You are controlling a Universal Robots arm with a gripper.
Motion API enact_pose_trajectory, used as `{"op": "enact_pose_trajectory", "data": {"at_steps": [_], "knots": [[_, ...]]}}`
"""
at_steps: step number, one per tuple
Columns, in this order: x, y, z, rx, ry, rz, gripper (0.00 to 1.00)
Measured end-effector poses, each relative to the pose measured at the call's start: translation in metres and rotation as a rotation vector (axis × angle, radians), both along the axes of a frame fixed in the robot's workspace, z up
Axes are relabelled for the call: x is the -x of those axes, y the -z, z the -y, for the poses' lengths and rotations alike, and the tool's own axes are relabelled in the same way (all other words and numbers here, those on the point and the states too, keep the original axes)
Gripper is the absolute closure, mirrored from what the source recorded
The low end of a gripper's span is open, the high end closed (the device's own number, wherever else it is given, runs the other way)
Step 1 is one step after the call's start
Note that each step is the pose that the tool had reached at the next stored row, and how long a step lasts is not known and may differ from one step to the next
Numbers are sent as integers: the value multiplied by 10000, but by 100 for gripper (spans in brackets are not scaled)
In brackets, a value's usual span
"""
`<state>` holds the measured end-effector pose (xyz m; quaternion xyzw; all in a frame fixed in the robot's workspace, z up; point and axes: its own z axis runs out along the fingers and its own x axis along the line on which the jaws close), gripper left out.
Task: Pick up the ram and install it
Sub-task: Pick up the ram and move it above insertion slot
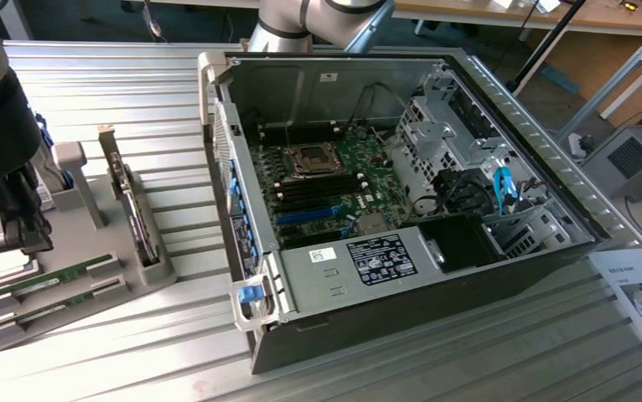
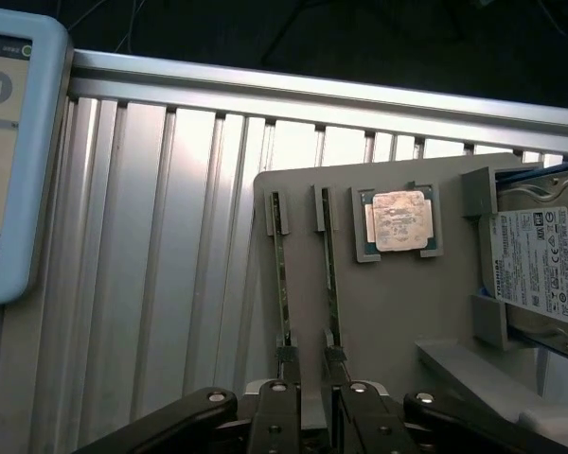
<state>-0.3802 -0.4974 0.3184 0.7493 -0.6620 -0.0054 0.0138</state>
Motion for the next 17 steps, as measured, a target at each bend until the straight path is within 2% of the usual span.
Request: {"op": "enact_pose_trajectory", "data": {"at_steps": [17], "knots": [[0,148,0,0,-1,0,76]]}}
